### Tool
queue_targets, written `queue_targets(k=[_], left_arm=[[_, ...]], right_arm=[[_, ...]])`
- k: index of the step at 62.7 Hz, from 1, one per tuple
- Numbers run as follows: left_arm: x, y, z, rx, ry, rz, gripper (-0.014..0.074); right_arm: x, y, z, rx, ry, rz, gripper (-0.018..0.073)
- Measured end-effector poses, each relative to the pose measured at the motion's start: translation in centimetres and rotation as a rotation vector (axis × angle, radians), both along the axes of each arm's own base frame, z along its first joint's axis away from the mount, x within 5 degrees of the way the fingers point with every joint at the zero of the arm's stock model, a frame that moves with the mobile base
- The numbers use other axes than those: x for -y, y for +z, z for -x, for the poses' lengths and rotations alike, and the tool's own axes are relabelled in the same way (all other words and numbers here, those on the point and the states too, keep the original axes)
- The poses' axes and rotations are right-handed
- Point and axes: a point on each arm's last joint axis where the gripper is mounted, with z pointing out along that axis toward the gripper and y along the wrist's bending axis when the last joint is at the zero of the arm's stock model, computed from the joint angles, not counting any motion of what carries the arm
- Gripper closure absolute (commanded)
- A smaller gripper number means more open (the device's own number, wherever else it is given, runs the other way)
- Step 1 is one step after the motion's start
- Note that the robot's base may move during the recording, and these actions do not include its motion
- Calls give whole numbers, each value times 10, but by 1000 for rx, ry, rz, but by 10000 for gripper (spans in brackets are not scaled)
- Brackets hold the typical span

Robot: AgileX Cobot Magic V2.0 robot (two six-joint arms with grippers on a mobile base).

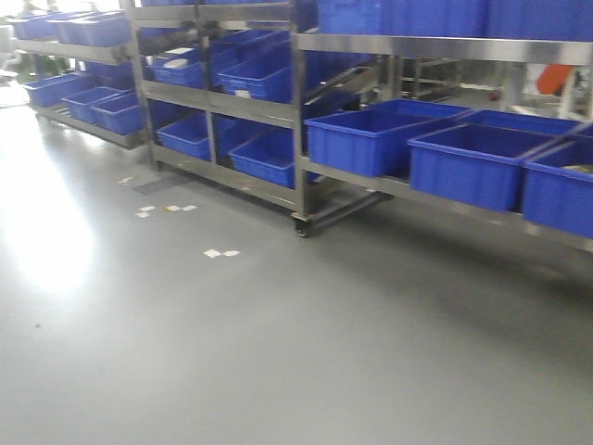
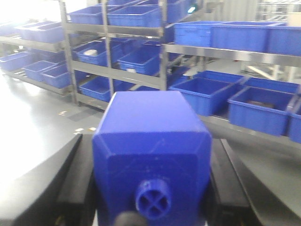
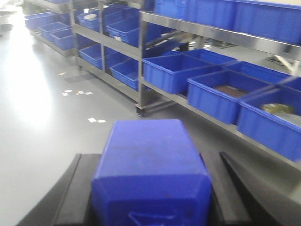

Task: Pick and sort blue part to right shelf
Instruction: 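Drive the base up to the shelf of blue bins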

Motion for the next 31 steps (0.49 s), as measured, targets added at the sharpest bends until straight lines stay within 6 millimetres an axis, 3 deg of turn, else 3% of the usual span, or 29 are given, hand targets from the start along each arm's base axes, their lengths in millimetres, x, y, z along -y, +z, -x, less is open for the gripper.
queue_targets(k=[31], left_arm=[[0, 0, 0, 0, 0, 0, 265]], right_arm=[[0, 0, 0, -2, 0, 0, 187]])
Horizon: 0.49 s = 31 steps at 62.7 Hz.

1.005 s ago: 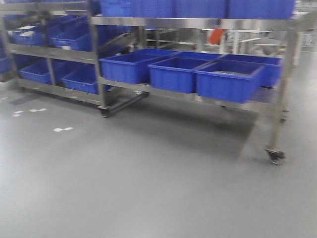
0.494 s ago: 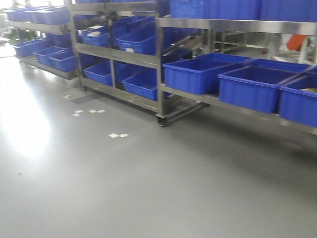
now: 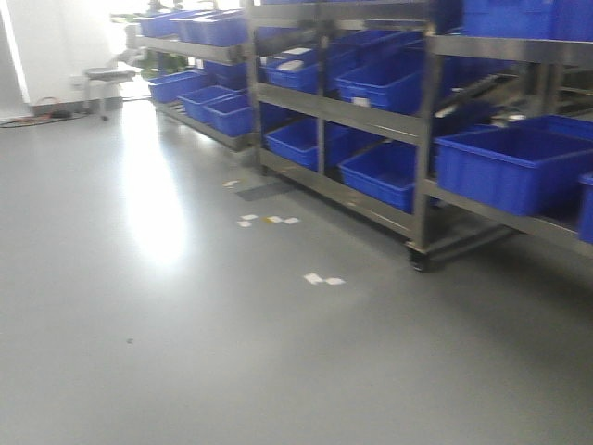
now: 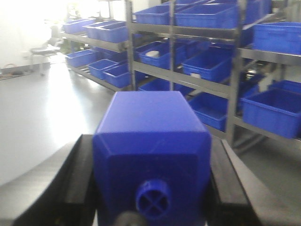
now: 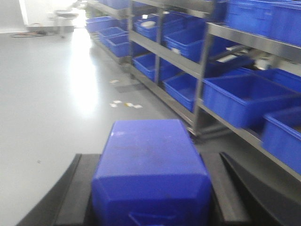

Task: Pick and sort blue part to right shelf
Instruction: 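Drive the base up to the shelf of blue bins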

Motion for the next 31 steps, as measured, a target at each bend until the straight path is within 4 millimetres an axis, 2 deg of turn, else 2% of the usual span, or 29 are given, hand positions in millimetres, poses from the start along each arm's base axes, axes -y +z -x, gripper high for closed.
queue_targets(k=[31], left_arm=[[0, 0, 0, 0, 0, 0, 265]], right_arm=[[0, 0, 0, 0, 0, 0, 187]])
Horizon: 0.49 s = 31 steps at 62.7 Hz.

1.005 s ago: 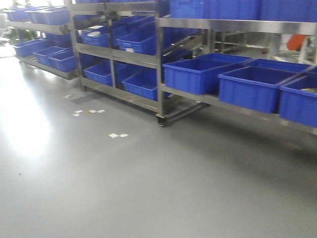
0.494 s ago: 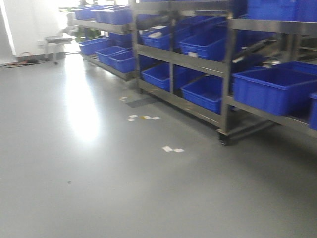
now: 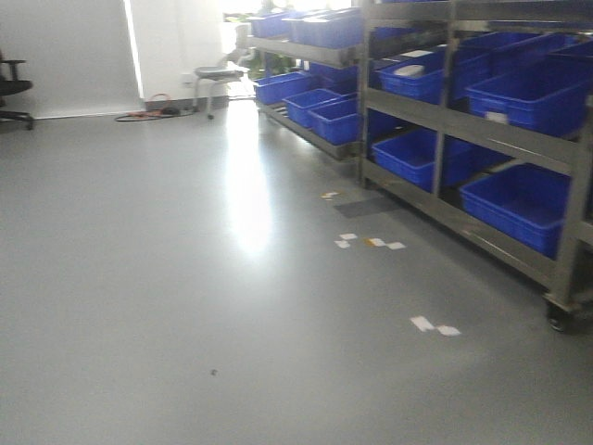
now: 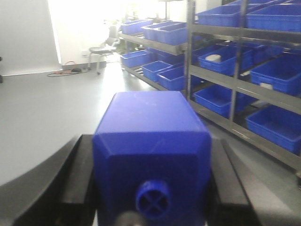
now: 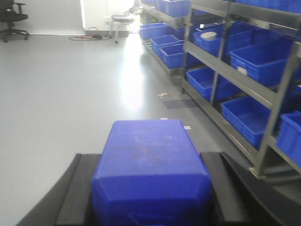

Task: Pick and sort blue part to right shelf
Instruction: 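Drive the base up to the shelf of blue bins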

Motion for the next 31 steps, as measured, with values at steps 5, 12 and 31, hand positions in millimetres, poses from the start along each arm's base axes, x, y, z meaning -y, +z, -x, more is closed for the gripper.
queue_targets(k=[5, 12, 31], left_arm=[[0, 0, 0, 0, 0, 0, 265], [0, 0, 0, 0, 0, 0, 265], [0, 0, 0, 0, 0, 0, 265]], right_arm=[[0, 0, 0, 0, 0, 0, 187], [0, 0, 0, 0, 0, 0, 187], [0, 0, 0, 0, 0, 0, 187]])
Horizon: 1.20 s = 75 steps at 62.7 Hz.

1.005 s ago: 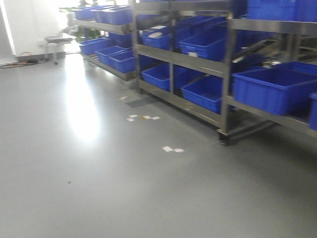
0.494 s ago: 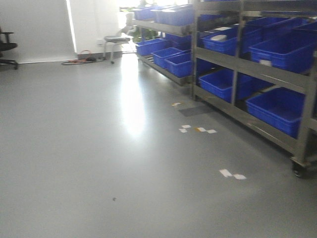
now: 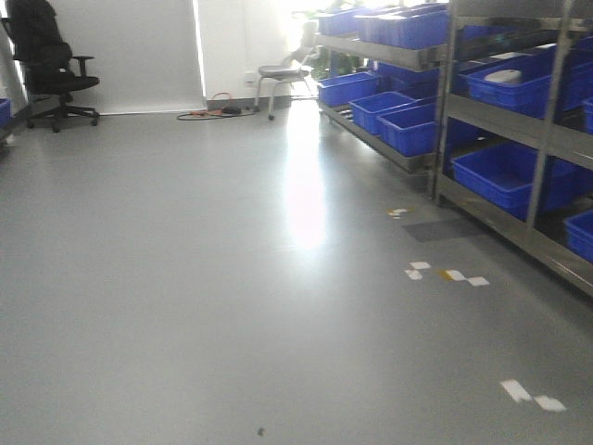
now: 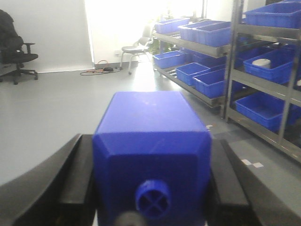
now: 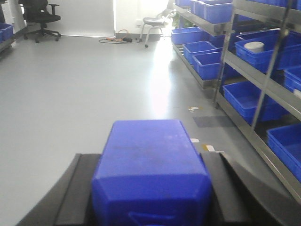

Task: Pick and sort blue part to right shelf
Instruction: 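Drive the base up to the shelf of blue bins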

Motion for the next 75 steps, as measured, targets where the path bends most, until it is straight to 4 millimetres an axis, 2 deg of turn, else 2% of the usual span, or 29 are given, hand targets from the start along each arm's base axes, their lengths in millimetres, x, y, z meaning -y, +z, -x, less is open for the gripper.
queue_targets(k=[75], left_arm=[[0, 0, 0, 0, 0, 0, 265]], right_arm=[[0, 0, 0, -4, 0, 0, 187]])
